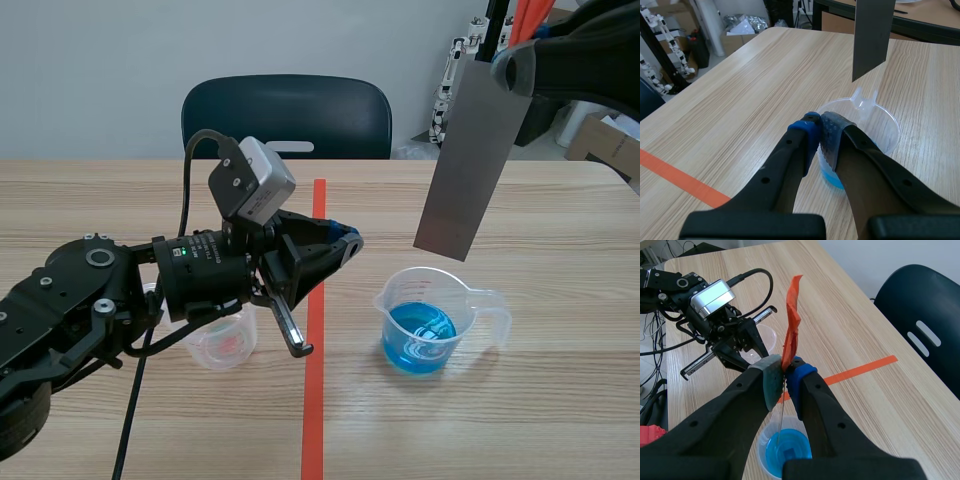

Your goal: Do the redox reaction experiment. raise the plate out of the solution

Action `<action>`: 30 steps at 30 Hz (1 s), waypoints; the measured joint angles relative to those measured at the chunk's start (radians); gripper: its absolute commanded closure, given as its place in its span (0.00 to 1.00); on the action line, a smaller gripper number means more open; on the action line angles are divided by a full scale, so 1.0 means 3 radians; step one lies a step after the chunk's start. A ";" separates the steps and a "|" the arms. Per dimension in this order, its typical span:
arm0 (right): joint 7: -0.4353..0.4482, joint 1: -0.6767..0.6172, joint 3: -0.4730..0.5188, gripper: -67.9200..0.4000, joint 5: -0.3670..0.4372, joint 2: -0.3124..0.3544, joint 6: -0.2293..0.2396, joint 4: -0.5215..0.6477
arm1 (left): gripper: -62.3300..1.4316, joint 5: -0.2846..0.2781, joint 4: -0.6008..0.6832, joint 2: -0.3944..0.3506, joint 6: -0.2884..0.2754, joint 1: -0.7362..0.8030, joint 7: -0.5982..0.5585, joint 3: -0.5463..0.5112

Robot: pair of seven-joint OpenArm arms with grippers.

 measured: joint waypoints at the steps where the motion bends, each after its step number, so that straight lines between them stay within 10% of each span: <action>1: 0.0000 0.0000 0.0000 0.98 0.0000 0.0000 0.0000 0.0000 | 0.93 0.0000 0.0000 0.0000 0.0000 0.0000 0.0001 0.0000; 30: 0.0000 0.0000 0.0000 0.98 0.0000 0.0000 0.0000 0.0000 | 0.93 0.0000 0.0000 0.0000 0.0000 0.0000 0.0062 0.0000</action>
